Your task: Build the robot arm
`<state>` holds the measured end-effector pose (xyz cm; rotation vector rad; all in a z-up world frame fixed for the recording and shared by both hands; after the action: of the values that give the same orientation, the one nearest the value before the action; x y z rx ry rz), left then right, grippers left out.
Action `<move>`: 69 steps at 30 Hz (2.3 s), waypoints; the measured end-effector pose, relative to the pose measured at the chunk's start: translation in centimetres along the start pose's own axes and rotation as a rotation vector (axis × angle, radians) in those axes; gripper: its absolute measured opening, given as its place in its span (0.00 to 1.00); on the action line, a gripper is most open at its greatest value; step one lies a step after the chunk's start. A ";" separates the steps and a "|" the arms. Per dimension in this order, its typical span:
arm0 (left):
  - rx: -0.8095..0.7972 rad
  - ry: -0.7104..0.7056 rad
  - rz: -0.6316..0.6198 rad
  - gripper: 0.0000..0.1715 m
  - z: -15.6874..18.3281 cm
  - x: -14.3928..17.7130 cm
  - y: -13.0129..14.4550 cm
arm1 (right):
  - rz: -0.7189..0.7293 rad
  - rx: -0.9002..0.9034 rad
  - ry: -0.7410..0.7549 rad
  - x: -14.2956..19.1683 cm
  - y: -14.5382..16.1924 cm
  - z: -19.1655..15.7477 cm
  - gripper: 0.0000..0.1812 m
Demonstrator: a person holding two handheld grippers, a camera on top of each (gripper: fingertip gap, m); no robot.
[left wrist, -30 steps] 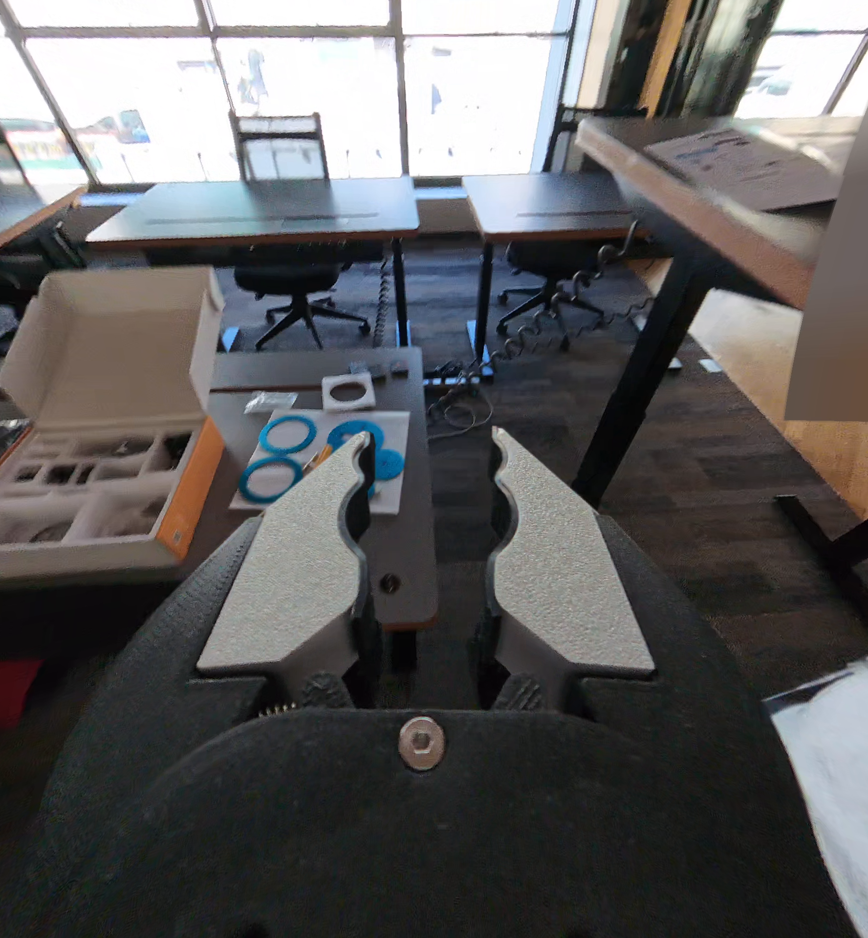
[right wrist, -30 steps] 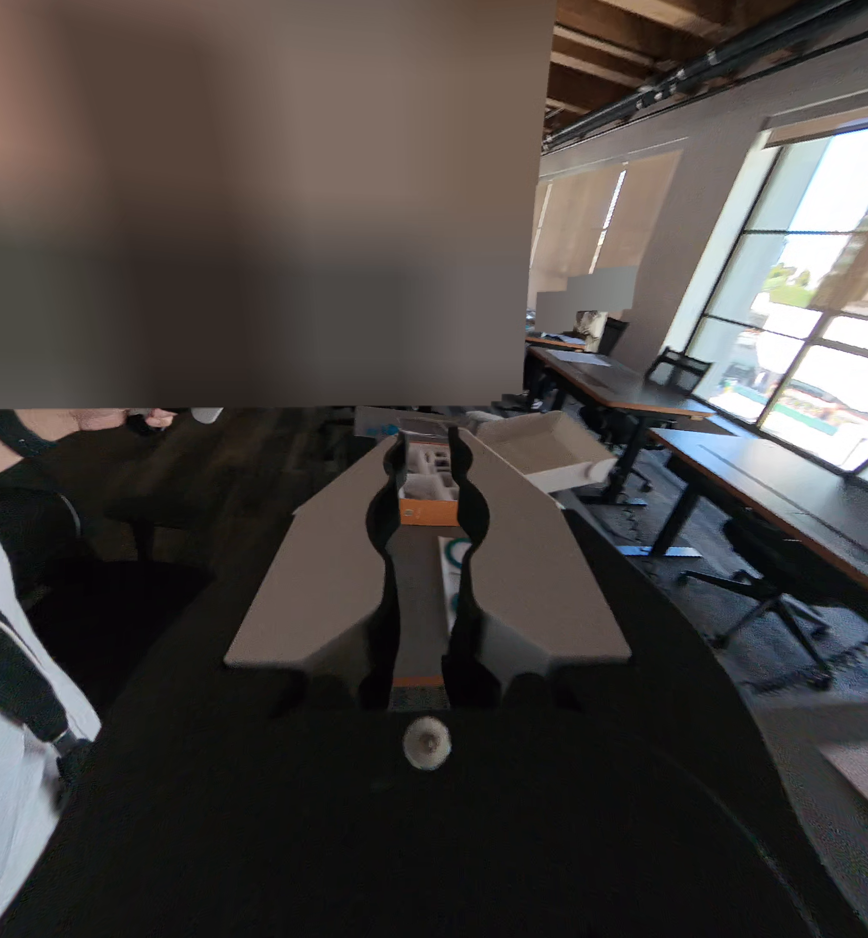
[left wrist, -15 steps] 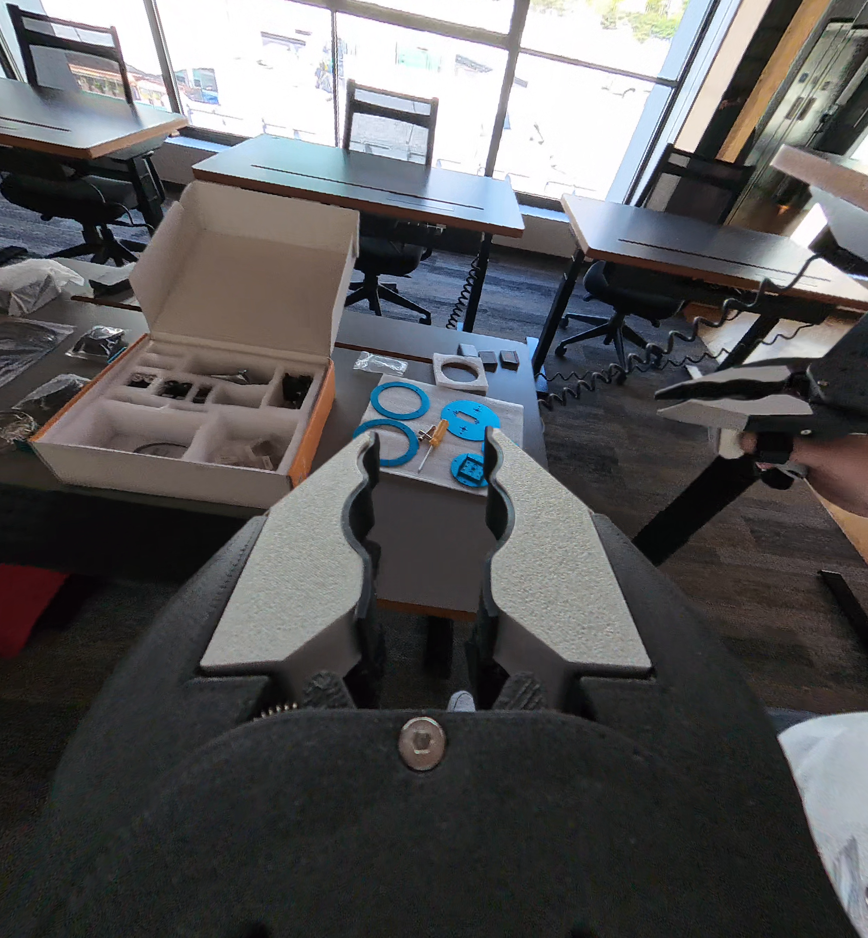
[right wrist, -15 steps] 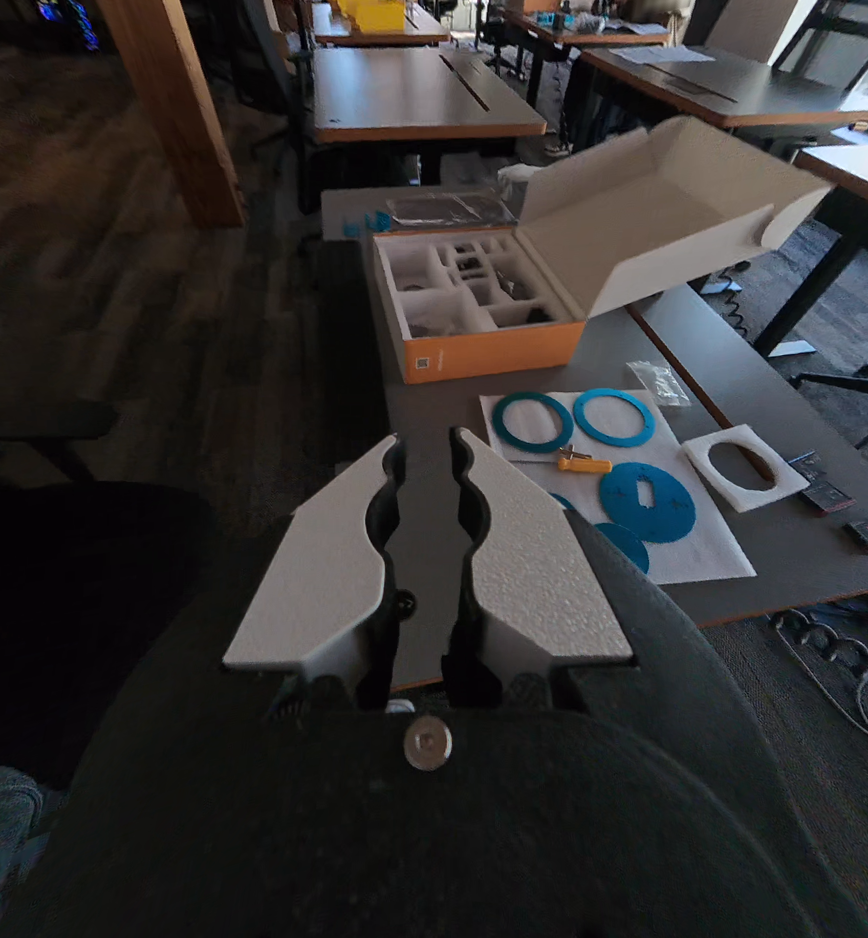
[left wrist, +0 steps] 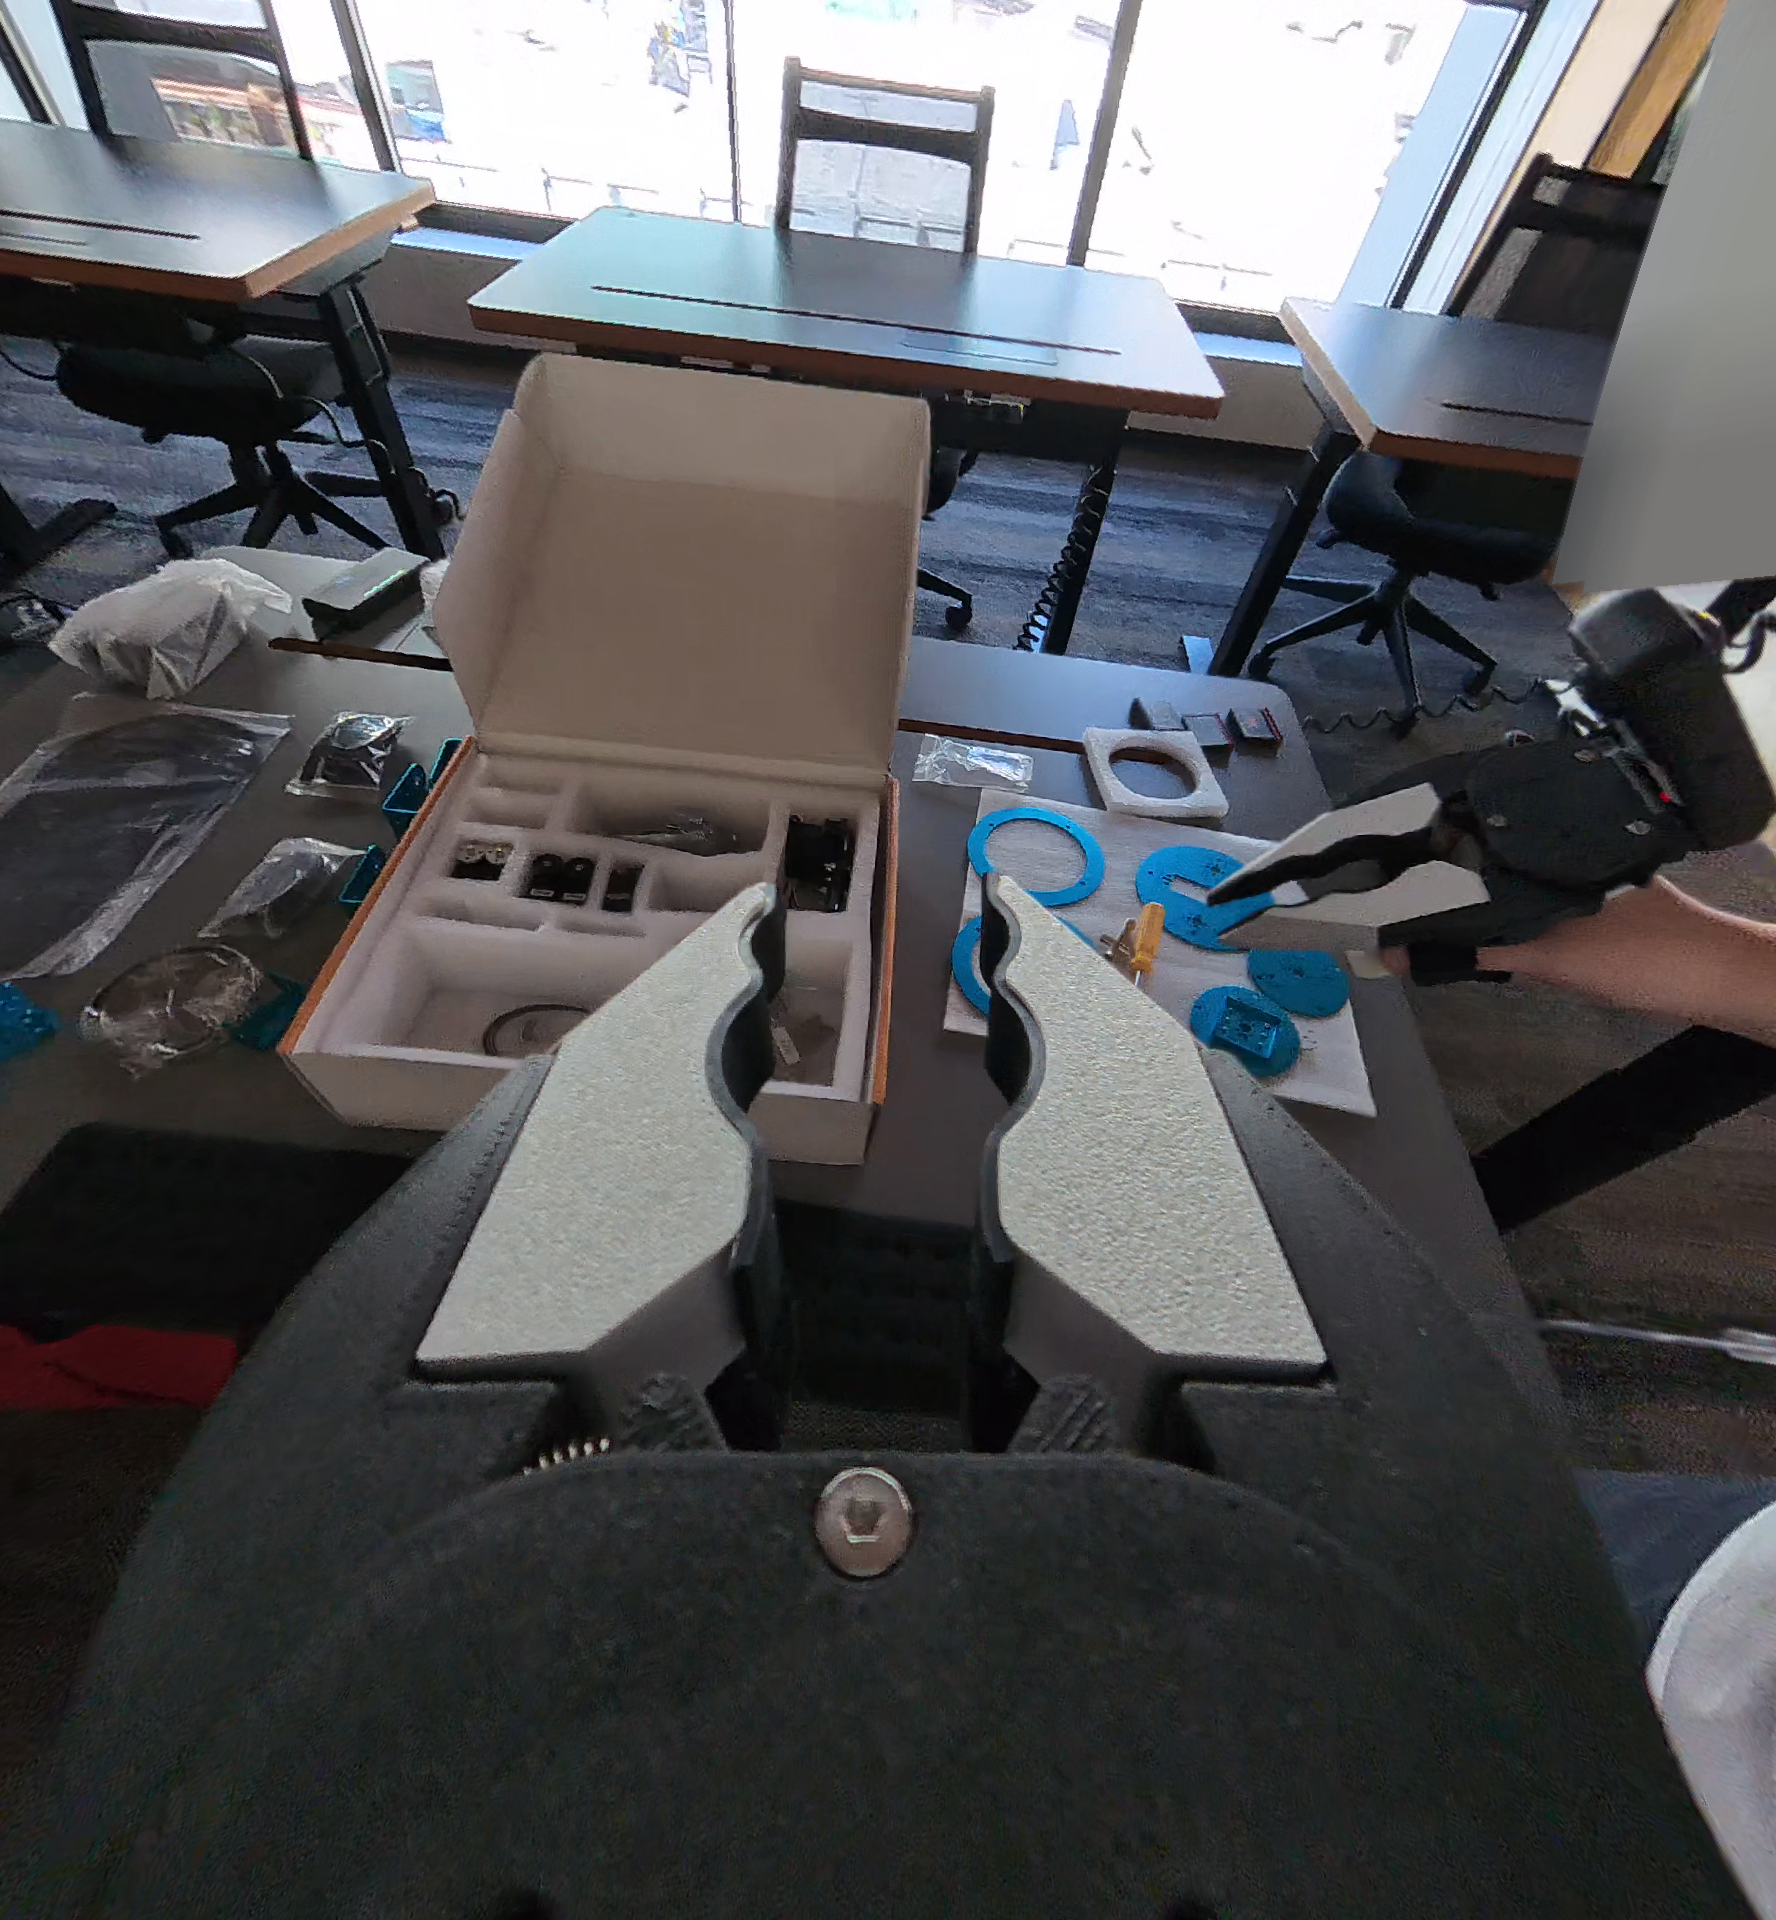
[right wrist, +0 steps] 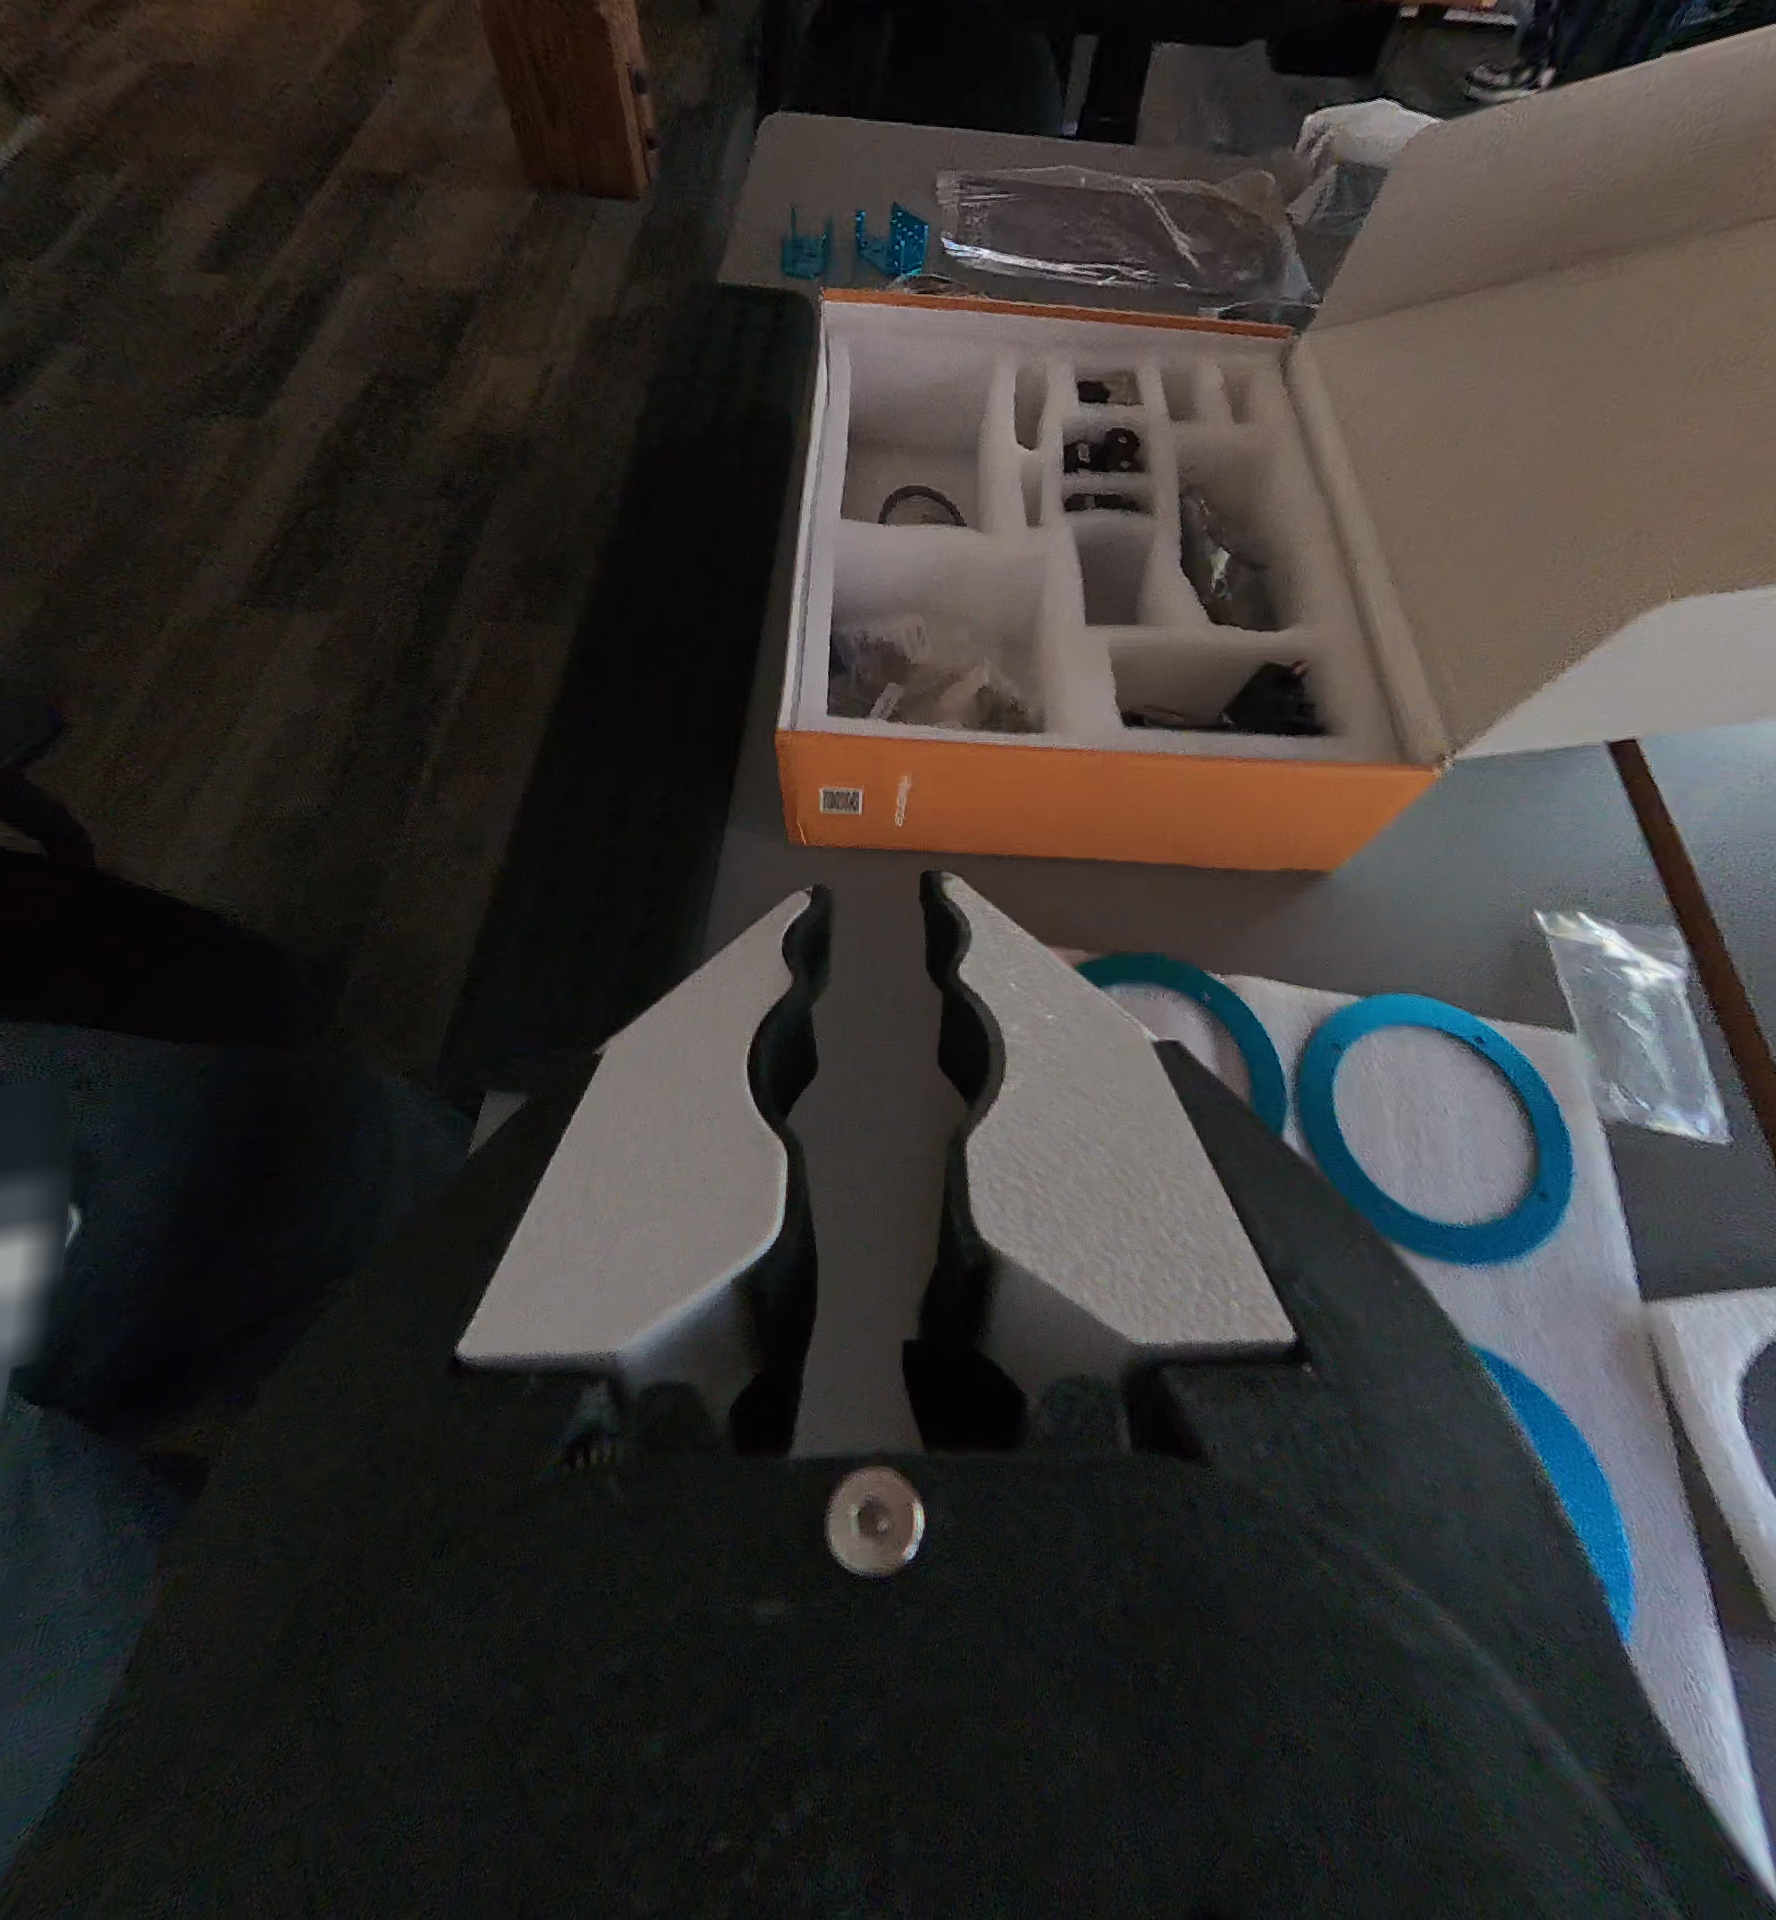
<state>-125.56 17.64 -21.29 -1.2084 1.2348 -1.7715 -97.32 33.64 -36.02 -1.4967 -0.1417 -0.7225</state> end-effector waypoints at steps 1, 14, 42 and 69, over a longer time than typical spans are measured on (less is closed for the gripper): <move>-0.016 0.018 -0.010 0.21 -1.3 -0.8 -0.3 | -0.007 -0.006 -0.025 -2.1 -0.7 -0.1 0.09; -0.088 0.322 -0.086 0.20 -19.7 -5.5 -1.3 | -0.556 0.253 -0.325 -27.7 -4.3 0.6 0.10; 0.030 0.234 -0.090 0.18 -24.6 -0.6 1.8 | -1.013 0.602 -0.523 -33.9 -1.4 -1.4 0.03; -0.074 0.891 -0.233 0.12 -15.3 -21.2 2.9 | -0.081 -0.653 -0.172 -15.0 -14.9 3.7 0.00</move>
<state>-132.22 40.42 -32.65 -0.5877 1.6827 -2.5925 -115.53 43.66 -30.53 -2.1886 -0.1000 -0.7411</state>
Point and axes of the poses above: each gripper's, where its closed fingertips meet, x back along the fingers, y out of its underside, z = x × y across the jaws, the point moved 9 cm from there along x, back along the fingers, and after that the axes turned 8 degrees about y, right-handed, at the moved point
